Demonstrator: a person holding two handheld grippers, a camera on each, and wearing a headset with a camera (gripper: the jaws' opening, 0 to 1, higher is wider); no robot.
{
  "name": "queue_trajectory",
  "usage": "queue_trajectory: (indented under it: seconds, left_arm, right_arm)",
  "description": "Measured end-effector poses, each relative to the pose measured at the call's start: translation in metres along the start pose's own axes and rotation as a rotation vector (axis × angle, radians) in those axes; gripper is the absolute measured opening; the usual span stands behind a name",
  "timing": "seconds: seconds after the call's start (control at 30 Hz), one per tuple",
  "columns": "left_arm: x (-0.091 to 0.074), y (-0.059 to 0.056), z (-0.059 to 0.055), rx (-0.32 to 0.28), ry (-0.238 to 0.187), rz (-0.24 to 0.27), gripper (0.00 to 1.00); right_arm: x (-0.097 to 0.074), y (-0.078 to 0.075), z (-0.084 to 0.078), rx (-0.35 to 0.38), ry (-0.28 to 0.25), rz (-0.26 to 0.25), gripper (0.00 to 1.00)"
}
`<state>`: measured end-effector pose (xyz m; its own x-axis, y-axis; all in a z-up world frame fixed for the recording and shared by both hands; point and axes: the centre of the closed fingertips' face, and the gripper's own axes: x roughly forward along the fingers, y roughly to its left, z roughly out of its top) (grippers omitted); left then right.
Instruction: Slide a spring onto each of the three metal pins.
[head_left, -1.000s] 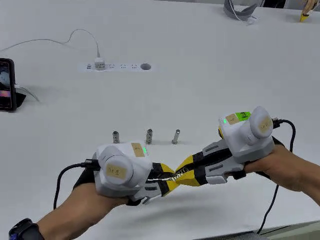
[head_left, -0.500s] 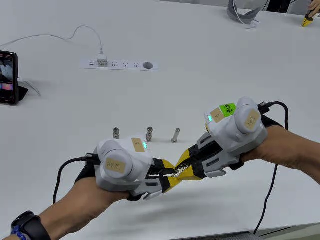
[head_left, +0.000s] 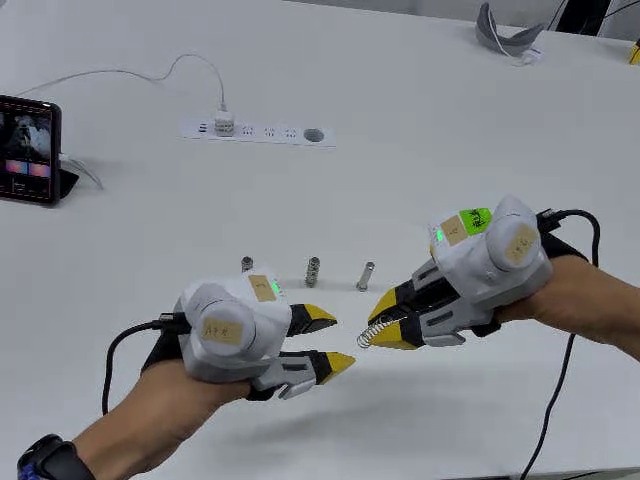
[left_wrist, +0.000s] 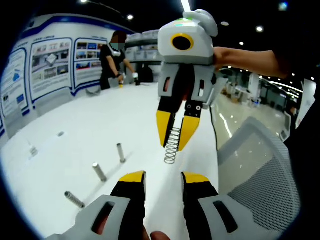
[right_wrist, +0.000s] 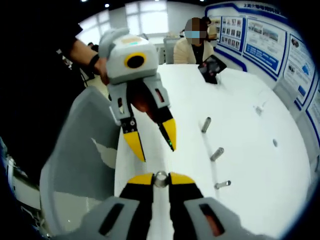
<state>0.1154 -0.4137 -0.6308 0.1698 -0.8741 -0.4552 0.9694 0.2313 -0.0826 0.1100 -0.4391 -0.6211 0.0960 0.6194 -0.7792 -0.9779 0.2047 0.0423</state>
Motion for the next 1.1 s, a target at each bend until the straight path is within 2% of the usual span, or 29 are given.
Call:
queue_trajectory:
  seconds: [0.23,0.43,1.1]
  left_arm:
    - [-0.01,0.014,-0.01,-0.032,0.01,0.047,0.32]
    - [-0.016,0.023,-0.018,-0.058,0.017,0.082,0.33]
    - [-0.037,0.051,-0.044,-0.118,0.057,0.177,0.47]
  right_arm:
    - [-0.001,-0.008,-0.011,0.011,0.023,-0.007,0.12]
    - [-0.001,-0.021,-0.021,0.022,0.049,-0.027,0.12]
    - [0.004,-0.053,-0.036,0.001,0.093,-0.065,0.12]
